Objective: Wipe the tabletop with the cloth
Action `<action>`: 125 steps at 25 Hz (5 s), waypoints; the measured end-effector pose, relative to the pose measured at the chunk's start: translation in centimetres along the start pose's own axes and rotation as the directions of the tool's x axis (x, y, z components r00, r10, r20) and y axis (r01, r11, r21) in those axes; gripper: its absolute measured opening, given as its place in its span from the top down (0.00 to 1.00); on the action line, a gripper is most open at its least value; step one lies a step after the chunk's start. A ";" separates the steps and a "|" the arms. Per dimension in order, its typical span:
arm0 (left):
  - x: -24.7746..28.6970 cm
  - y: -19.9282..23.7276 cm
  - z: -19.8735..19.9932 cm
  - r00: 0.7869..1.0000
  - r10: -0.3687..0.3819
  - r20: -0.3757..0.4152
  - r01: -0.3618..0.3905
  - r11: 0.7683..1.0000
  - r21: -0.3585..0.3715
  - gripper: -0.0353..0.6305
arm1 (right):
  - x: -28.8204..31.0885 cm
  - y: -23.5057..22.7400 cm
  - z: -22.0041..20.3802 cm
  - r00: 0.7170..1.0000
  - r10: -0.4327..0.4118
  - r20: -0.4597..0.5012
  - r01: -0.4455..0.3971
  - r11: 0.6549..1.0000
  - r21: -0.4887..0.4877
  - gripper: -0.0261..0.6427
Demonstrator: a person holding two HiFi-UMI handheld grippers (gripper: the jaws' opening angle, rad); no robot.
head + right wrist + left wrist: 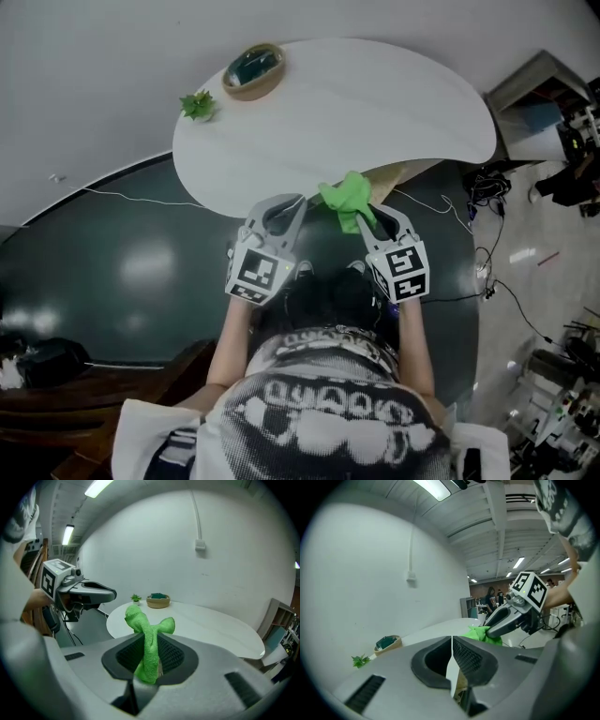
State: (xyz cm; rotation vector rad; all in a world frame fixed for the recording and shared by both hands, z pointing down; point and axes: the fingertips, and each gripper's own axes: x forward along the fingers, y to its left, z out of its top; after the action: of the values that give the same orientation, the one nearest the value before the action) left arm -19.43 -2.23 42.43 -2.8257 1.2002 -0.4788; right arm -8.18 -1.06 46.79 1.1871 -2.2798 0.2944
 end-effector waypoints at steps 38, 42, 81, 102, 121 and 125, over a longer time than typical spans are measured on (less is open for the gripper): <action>19.0 11.6 1.9 0.869 0.458 -0.186 -0.471 0.881 -0.034 0.93 | 29.2 -23.4 12.8 0.934 0.356 -0.009 -0.345 0.898 -0.274 0.84; 20.3 12.4 2.2 0.846 0.489 -0.211 -0.506 0.862 -0.033 0.93 | 34.3 -24.2 14.4 0.922 0.386 -0.028 -0.379 0.885 -0.272 0.84; 34.0 8.2 4.0 0.939 0.253 -0.232 -0.261 0.965 -0.004 0.93 | 29.6 -64.7 -4.0 0.942 -0.135 -0.306 0.127 0.991 -0.047 0.84; 27.7 8.2 3.1 0.946 0.256 -0.198 -0.262 0.965 -0.006 0.93 | 25.8 -55.9 2.2 0.976 -0.092 -0.198 0.072 0.992 -0.106 0.84; 2.1 14.3 -4.8 0.871 0.414 -0.264 -0.435 0.900 -0.025 0.93 | 34.1 0.3 14.0 0.869 0.485 -0.095 -0.489 0.815 -0.312 0.84; -2.0 15.1 -6.3 0.841 0.460 -0.285 -0.488 0.872 -0.034 0.93 | 34.3 7.5 13.3 0.828 0.544 -0.136 -0.555 0.759 -0.339 0.84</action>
State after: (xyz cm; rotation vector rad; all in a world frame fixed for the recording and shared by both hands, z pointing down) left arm -33.13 -10.80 45.62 -2.4447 1.9592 -0.7959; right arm -34.87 -25.91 55.45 0.2976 -2.4732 0.0842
